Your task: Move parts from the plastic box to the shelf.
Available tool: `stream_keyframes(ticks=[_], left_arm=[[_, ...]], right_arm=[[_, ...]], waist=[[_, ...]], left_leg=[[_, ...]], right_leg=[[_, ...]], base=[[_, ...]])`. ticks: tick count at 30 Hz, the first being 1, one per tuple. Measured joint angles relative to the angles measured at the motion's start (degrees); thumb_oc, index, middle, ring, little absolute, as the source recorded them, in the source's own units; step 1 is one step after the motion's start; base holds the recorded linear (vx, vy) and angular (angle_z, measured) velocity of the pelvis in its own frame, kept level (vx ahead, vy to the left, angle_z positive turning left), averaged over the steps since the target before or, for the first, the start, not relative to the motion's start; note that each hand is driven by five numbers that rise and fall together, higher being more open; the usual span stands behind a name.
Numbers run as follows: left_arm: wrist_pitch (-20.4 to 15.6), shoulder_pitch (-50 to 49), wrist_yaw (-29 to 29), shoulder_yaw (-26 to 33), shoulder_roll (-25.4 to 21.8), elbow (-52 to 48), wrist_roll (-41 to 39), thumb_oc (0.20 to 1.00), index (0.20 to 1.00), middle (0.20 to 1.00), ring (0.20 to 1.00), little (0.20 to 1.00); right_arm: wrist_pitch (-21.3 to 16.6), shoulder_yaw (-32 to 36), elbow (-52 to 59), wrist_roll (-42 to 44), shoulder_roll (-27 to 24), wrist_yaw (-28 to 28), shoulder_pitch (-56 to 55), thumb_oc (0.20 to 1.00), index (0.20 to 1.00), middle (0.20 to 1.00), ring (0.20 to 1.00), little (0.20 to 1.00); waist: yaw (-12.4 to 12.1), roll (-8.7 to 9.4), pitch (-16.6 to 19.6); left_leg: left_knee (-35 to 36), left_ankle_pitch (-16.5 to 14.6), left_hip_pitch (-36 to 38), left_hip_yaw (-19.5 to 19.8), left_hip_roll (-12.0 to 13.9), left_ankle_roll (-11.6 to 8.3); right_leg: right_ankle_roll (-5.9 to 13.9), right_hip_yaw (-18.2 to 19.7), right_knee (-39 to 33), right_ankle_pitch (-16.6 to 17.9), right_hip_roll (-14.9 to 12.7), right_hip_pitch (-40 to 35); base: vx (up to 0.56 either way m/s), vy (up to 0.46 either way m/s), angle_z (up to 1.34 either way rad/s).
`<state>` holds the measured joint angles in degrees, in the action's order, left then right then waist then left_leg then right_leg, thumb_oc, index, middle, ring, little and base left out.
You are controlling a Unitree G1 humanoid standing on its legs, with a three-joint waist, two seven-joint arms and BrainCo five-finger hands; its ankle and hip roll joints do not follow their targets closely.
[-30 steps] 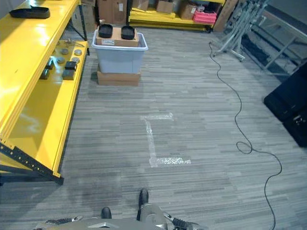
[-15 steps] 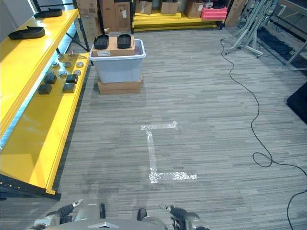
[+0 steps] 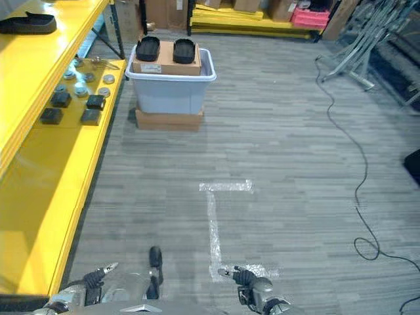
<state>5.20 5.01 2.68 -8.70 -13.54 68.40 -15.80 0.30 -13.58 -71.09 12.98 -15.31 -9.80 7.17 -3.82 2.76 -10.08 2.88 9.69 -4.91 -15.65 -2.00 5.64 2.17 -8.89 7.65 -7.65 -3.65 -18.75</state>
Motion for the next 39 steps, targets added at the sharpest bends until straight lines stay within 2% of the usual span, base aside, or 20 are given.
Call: stream_keyframes(ticks=[2,3,4,6,7,8,9,10,13,16,17,19,20,23,27,30,32,33,34,39], left_arm=[[-0.1,2.3,-0.3,-1.5,-1.2,0.8,1.1,1.000,1.000,1.000,1.000,1.000],[0.2,4.3,-0.8,-3.0,-0.3,1.9,1.5,1.000,1.000,1.000,1.000,1.000],[1.3,5.4,-1.3,-5.5,0.9,2.8,2.3,1.000,1.000,1.000,1.000,1.000],[1.4,5.7,-1.1,-5.9,2.2,2.6,2.5,1.000,1.000,1.000,1.000,1.000],[1.4,5.0,-1.1,-5.6,2.1,2.7,2.5,1.000,1.000,1.000,1.000,1.000],[1.5,4.9,-1.1,-5.2,1.6,2.7,2.5,1.000,1.000,1.000,1.000,1.000],[1.3,5.7,-1.1,-5.1,0.6,2.4,2.5,1.000,1.000,1.000,1.000,1.000],[1.2,4.7,-1.6,-4.9,0.1,2.2,2.5,1.000,1.000,1.000,1.000,1.000],[1.8,2.1,-2.1,-5.1,0.0,3.0,2.4,1.000,1.000,1.000,1.000,1.000],[1.5,-0.2,-2.9,-5.1,1.2,3.0,2.2,1.000,1.000,1.000,1.000,1.000],[1.2,-0.3,-3.1,-4.9,3.1,2.9,1.8,1.000,1.000,1.000,1.000,1.000],[0.7,-0.8,-3.8,-4.5,5.3,2.7,1.5,1.000,1.000,1.000,1.000,1.000],[0.3,-0.1,-3.9,-4.0,5.4,2.4,1.3,1.000,1.000,1.000,1.000,1.000],[-0.2,1.7,-3.3,-2.7,4.8,-0.5,1.5,1.000,1.000,1.000,1.000,1.000],[-0.8,2.3,-3.1,-2.8,4.2,-0.1,3.2,1.000,1.000,1.000,1.000,1.000],[-3.2,1.5,-3.5,-2.6,4.4,2.2,3.7,1.000,1.000,1.000,1.000,1.000],[-3.5,0.1,-3.8,-2.7,4.2,2.7,3.9,1.000,1.000,1.000,1.000,1.000],[-3.0,-1.8,-3.8,-3.7,2.6,3.0,4.9,1.000,1.000,1.000,1.000,1.000],[-2.9,-1.8,-3.8,-3.8,1.6,2.8,4.9,1.000,1.000,1.000,1.000,1.000],[-1.3,-1.1,-4.0,-4.2,-0.8,2.7,6.0,1.000,1.000,1.000,1.000,1.000]], right_arm=[[0.9,0.3,0.3,-1.2,2.0,0.3,-1.1,1.000,1.000,1.000,1.000,1.000],[1.1,1.1,-0.5,-1.4,2.2,0.6,-1.5,1.000,1.000,1.000,1.000,1.000],[1.1,2.5,-1.1,-0.4,1.1,1.5,0.5,1.000,1.000,1.000,1.000,1.000],[1.0,2.2,2.4,-0.6,-1.1,2.5,-1.4,1.000,1.000,1.000,1.000,1.000],[1.0,1.1,2.7,-0.8,-0.6,2.8,-2.8,1.000,1.000,1.000,1.000,1.000],[1.0,0.6,2.7,-0.9,0.0,2.9,-3.0,1.000,1.000,1.000,1.000,1.000],[0.7,0.8,2.6,-1.0,1.1,2.8,-4.1,1.000,1.000,1.000,1.000,1.000],[0.9,0.3,2.3,-1.1,2.2,2.8,-4.6,1.000,1.000,1.000,1.000,1.000],[0.9,0.8,2.3,-1.2,3.5,2.7,-5.4,1.000,1.000,1.000,1.000,1.000],[2.5,0.8,0.2,-1.3,3.6,2.8,-5.1,1.000,1.000,1.000,1.000,1.000],[2.9,0.8,0.2,-1.3,2.3,2.9,-5.7,1.000,1.000,1.000,1.000,1.000],[3.6,0.9,0.2,-1.0,1.3,2.8,-3.8,1.000,1.000,1.000,1.000,1.000],[3.8,0.8,-0.1,-1.1,1.1,2.8,-3.5,1.000,1.000,1.000,1.000,1.000],[4.9,0.6,-1.9,-1.9,1.3,2.9,-1.4,1.000,1.000,1.000,1.000,1.000],[5.2,0.7,-1.9,-0.6,-0.4,4.7,-0.1,1.000,1.000,1.000,1.000,1.000],[5.7,0.7,-2.5,0.0,-2.6,5.0,0.7,1.000,1.000,1.000,1.000,1.000],[5.0,0.2,-3.8,0.0,-3.5,4.9,0.8,1.000,1.000,1.000,1.000,1.000],[4.2,-0.4,-3.9,0.5,-2.5,4.9,-0.2,1.000,1.000,1.000,1.000,1.000],[3.7,-0.2,-3.5,1.4,-2.0,4.9,-0.2,1.000,1.000,1.000,1.000,1.000],[3.6,1.0,-1.7,3.4,0.4,4.6,-0.4,1.000,1.000,1.000,1.000,1.000]], waist=[[1.0,-0.55,1.8],[1.9,-1.13,2.0],[4.3,-4.93,2.1],[6.8,-7.25,2.0],[7.1,-4.48,1.7],[7.1,-3.58,1.7],[8.5,-2.57,1.4],[8.2,-0.27,1.3],[9.2,-0.54,1.3],[8.9,0.53,2.2],[8.1,-0.25,2.9],[6.9,-0.65,3.3],[6.5,-0.60,3.2],[2.9,-0.92,3.4],[3.3,-1.52,3.0],[1.6,-4.23,1.5],[0.3,-5.90,1.4],[0.3,-2.89,1.5],[0.5,-1.48,0.9],[1.0,-0.36,0.2]], left_leg=[[1.2,-4.1,5.2,1.1,-0.7,0.26],[0.5,-7.2,7.2,1.8,-1.2,1.28],[-1.7,-9.5,6.8,3.0,-0.9,1.21],[-1.2,-12.3,7.9,4.0,-0.9,-8.63],[-3.5,-17.0,9.0,-0.5,-0.5,-14.50],[-5.2,-18.6,8.7,-2.2,-0.4,-13.92],[-9.3,-18.6,7.9,-0.9,-0.7,-1.43],[-8.4,-18.8,9.7,-0.7,-2.7,0.22],[-4.6,-18.8,15.4,2.6,-3.1,-0.14],[-8.1,-20.1,18.9,4.2,-4.8,-2.47],[-12.4,-20.4,18.6,4.7,-5.1,-4.31],[-34.2,-15.9,8.4,5.1,-4.8,-9.10],[-48.3,-9.7,0.5,3.7,-3.1,-8.97],[-67.0,-7.4,-17.0,9.5,1.3,-8.85],[-47.4,-7.1,-20.3,14.6,1.9,-9.44],[-11.6,-4.8,-10.8,20.1,0.8,-10.72],[-9.7,-6.1,-7.5,21.9,1.1,-11.10],[-10.0,-5.0,-5.6,19.8,-1.4,-6.73],[-8.4,-4.7,-4.2,19.5,-1.8,-6.03],[-1.4,-3.7,4.1,17.1,-1.4,-1.38]], right_leg=[[7.95,2.7,30.8,2.8,0.4,12.8],[8.99,3.2,44.8,4.5,0.4,20.4],[4.79,-3.1,55.7,4.3,-3.3,34.0],[0.74,-8.8,28.2,1.3,-2.8,35.9],[-0.55,-8.0,13.5,3.1,-2.5,34.6],[-0.48,-7.4,9.9,4.2,-3.0,34.4],[1.83,-5.1,4.2,7.6,-4.2,34.7],[1.45,-2.1,1.4,8.9,-4.3,35.1],[-2.34,-1.7,0.2,14.1,1.5,35.3],[-12.06,-3.7,-3.1,15.3,6.8,28.8],[-11.85,-2.8,-6.8,16.1,7.1,24.9],[-12.33,-0.6,-10.2,14.8,5.5,21.0],[-12.16,-0.1,-10.7,14.2,4.9,20.4],[-12.08,3.0,-9.9,10.8,4.2,16.4],[-8.78,6.5,-11.9,7.6,2.2,11.3],[-5.16,11.3,-12.3,5.5,3.1,8.2],[-2.76,14.1,-12.7,3.7,4.1,6.3],[-0.88,14.8,-10.8,0.8,1.7,4.8],[-0.70,13.7,-8.4,-0.2,1.3,5.5],[1.02,7.6,16.4,-2.7,4.1,16.0]], base=[[0.50,0.281,-0.06],[0.69,0.030,-0.09],[0.56,-0.156,0.10],[0.41,-0.204,0.34],[0.36,-0.193,0.36],[0.29,-0.143,0.72],[0.32,-0.145,0.66],[0.35,-0.206,1.03],[0.36,-0.273,0.53],[0.24,-0.248,0.21],[0.30,-0.382,0.00],[0.28,-0.339,-0.11],[0.27,-0.245,-0.14],[0.30,-0.112,-0.56],[0.43,0.091,-0.55],[0.29,0.099,-0.75],[0.24,0.090,-0.91],[0.28,0.060,-0.68],[0.25,0.032,-0.44],[0.20,-0.026,-0.42]])
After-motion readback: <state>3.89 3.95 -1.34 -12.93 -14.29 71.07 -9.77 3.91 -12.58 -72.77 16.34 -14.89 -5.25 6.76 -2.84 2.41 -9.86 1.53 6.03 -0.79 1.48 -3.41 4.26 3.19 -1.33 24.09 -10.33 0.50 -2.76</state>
